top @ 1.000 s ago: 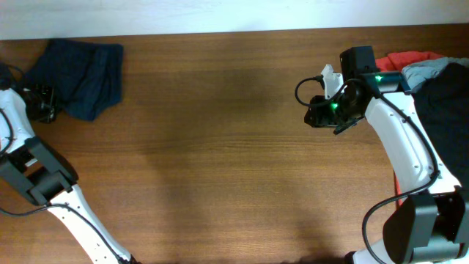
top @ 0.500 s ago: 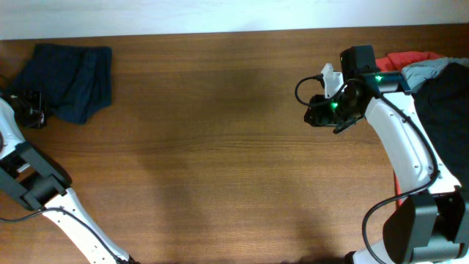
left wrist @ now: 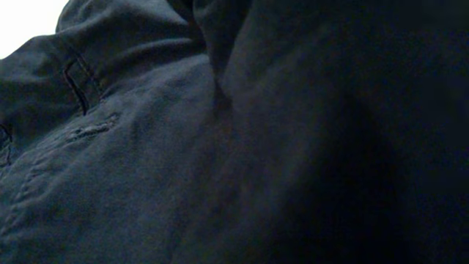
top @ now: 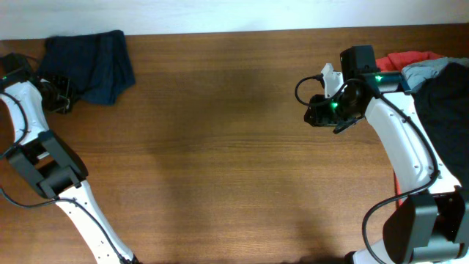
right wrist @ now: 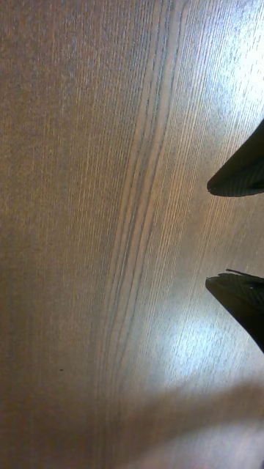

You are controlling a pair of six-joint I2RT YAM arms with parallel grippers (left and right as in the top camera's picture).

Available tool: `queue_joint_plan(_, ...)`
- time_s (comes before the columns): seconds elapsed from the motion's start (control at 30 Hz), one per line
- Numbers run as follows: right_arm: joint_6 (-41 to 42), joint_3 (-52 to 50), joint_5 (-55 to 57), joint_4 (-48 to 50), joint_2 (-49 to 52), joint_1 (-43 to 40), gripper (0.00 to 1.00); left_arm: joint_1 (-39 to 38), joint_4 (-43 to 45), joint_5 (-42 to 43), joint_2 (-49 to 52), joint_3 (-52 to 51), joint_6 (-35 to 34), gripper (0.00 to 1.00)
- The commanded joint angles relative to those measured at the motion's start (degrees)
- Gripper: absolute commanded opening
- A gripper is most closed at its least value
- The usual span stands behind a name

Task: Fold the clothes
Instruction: 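Carry the held shorts with the left gripper to the table's upper left corner, then lower the shorts onto the table and open the left gripper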

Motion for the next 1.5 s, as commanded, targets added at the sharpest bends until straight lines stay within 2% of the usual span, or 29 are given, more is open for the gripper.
queue_joint_plan(0.0, 0.24, -0.44, 0.72, 0.02, 0.2, -0.42, 0.4, -0.76, -0.26, 1.49, 1.62, -0.35, 3.82, 0.0)
queue_joint_plan(0.73, 0.24, -0.44, 0.72, 0.02, 0.2, -0.42, 0.4, -4.07, -0.94, 0.92, 1.62, -0.35, 4.98, 0.01)
queue_joint_plan(0.77, 0.24, -0.44, 0.72, 0.02, 0.2, -0.42, 0.4, -4.0, -0.96, 0.94, 1.62, -0.35, 4.98, 0.06)
queue_joint_plan(0.83, 0.24, -0.44, 0.72, 0.04, 0.2, -0.42, 0.4, -3.78, -0.96, 1.16, 1.62, -0.35, 4.98, 0.27)
queue_joint_plan(0.9, 0.24, -0.44, 0.72, 0.02, 0.2, -0.42, 0.4, -3.32, -0.96, 2.73, 1.6, -0.33, 5.03, 0.51)
queue_joint_plan(0.93, 0.24, -0.44, 0.72, 0.02, 0.2, -0.42, 0.4, -2.86, -1.01, 4.59, 1.6, -0.15, 5.03, 0.66)
queue_joint_plan(0.97, 0.24, -0.44, 0.72, 0.02, 0.2, -0.42, 0.42, -2.51, -1.2, 5.79, 1.6, -0.04, 5.03, 0.73)
queue_joint_plan(1.07, 0.24, -0.44, 0.7, 0.0, 0.2, -0.42, 0.46, -1.2, -3.61, 7.15, 1.22, 0.81, 5.05, 0.8)
queue_joint_plan(1.27, 0.24, -0.44, 0.7, -0.04, 0.2, -0.42, 0.53, 0.33, -10.73, 7.13, 1.07, 5.46, 5.27, 0.81)
queue_joint_plan(1.4, 0.24, -0.44, 0.68, -0.04, 0.2, -0.42, 0.59, 0.52, -18.4, 7.1, 1.05, 14.14, 9.4, 0.8)
queue_joint_plan(1.47, 0.24, -0.44, 0.68, -0.04, 0.2, -0.42, 0.64, 0.17, -25.35, 6.97, 1.05, 22.93, 12.96, 0.79)
